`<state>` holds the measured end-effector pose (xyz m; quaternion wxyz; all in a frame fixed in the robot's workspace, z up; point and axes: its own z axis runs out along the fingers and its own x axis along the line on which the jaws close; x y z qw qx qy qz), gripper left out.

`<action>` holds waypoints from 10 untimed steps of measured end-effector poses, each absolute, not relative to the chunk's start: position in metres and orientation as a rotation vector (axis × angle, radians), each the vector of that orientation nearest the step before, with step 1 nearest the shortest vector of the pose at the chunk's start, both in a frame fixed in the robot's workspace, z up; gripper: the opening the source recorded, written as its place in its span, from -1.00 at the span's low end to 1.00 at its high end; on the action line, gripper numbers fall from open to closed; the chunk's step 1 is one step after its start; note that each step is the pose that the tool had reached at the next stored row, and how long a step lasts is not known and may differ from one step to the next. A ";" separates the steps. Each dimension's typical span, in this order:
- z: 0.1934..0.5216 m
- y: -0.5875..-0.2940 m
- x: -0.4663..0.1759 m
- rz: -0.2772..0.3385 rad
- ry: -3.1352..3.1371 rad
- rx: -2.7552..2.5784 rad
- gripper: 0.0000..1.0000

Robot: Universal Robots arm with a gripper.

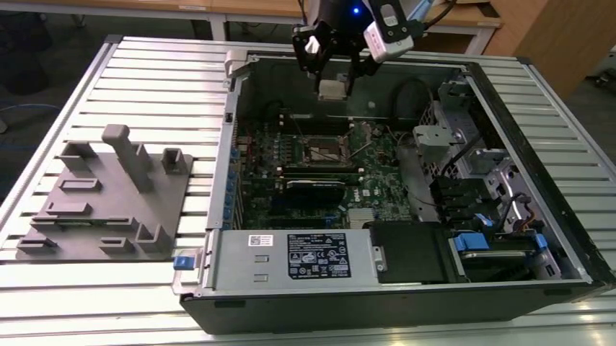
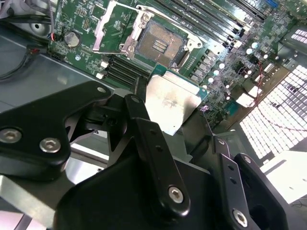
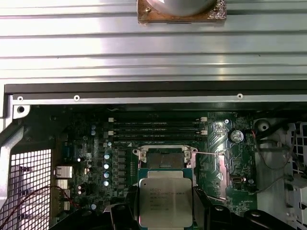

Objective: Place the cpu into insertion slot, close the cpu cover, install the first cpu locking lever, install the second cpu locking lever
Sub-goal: 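Place the cpu into insertion slot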

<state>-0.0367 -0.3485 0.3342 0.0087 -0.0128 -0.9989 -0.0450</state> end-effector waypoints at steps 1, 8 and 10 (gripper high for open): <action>0.333 -0.349 -0.037 -0.140 -3.121 -0.040 0.08; 0.330 -0.349 -0.037 -0.140 -3.121 -0.040 0.08; 0.330 -0.349 -0.037 -0.140 -3.121 -0.040 0.08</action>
